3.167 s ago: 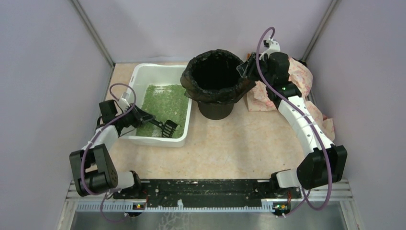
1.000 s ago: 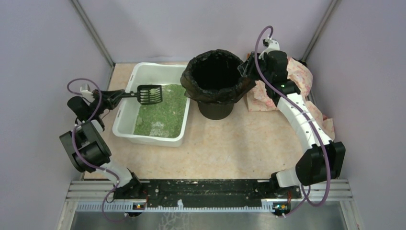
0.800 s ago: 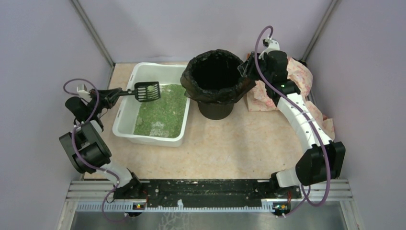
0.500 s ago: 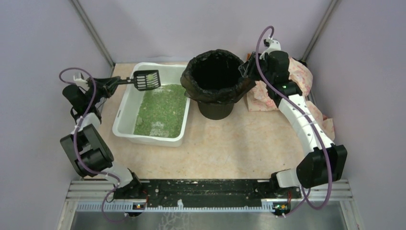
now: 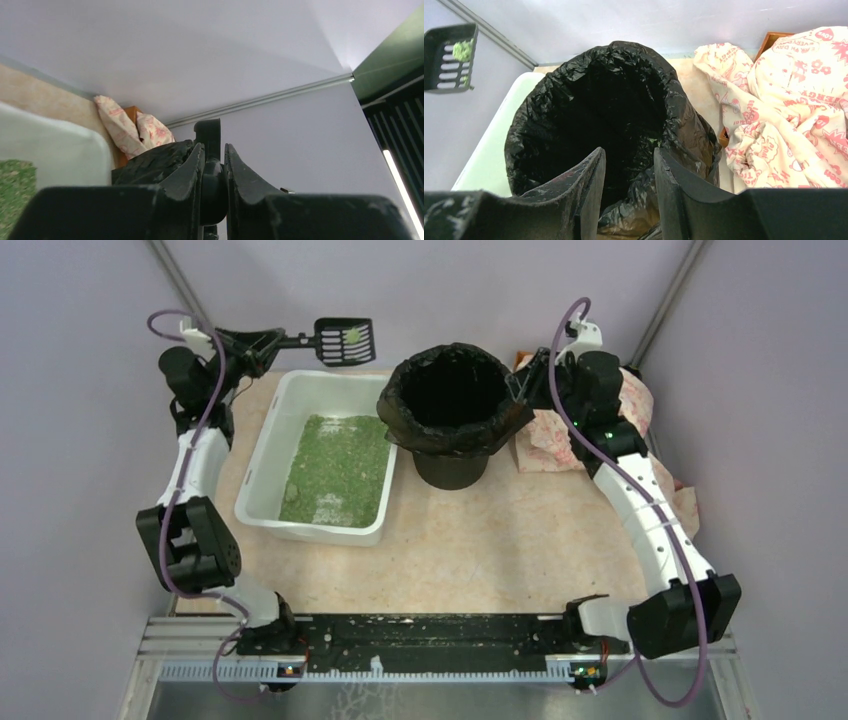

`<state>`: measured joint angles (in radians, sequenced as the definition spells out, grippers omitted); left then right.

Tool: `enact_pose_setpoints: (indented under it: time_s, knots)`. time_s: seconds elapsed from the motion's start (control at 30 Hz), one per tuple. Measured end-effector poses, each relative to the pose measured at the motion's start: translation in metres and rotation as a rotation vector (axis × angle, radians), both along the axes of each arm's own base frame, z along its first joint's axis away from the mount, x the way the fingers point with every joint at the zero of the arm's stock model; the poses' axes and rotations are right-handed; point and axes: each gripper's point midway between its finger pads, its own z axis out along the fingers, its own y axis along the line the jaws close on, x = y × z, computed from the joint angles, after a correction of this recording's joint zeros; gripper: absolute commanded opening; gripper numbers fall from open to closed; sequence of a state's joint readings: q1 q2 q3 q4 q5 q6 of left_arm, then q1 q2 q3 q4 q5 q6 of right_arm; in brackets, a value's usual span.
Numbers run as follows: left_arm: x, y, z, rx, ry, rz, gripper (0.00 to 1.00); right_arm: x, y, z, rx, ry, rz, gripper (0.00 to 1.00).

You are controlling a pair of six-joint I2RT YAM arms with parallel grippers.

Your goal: Clean the litter box

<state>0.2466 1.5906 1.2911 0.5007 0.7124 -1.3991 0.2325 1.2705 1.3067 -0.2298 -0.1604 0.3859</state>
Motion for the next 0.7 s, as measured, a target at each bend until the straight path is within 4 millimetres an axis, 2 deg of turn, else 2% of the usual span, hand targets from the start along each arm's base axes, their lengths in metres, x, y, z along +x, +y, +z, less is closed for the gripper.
enact_pose_setpoints:
  time_s: [0.13, 0.37, 0.47, 0.57, 0.7]
  knots:
    - [0.017, -0.033, 0.018, -0.007, -0.035, -0.034, 0.0, -0.01, -0.004, 0.011, 0.006, -0.029, -0.005, 0.41]
    - [0.041, -0.128, 0.017, 0.072, -0.06, -0.159, 0.0, -0.026, -0.012, 0.036, 0.02, -0.094, -0.015, 0.41]
    - [0.043, -0.167, 0.022, 0.16, -0.116, -0.208, 0.0, -0.03, -0.016, 0.042, 0.025, -0.112, -0.024, 0.41]
    - [0.038, -0.195, 0.032, 0.274, -0.212, -0.225, 0.0, -0.034, -0.022, 0.042, 0.025, -0.115, -0.039, 0.41]
    - [0.026, -0.212, 0.04, 0.453, -0.36, -0.188, 0.0, -0.038, -0.028, 0.04, 0.021, -0.107, -0.053, 0.41]
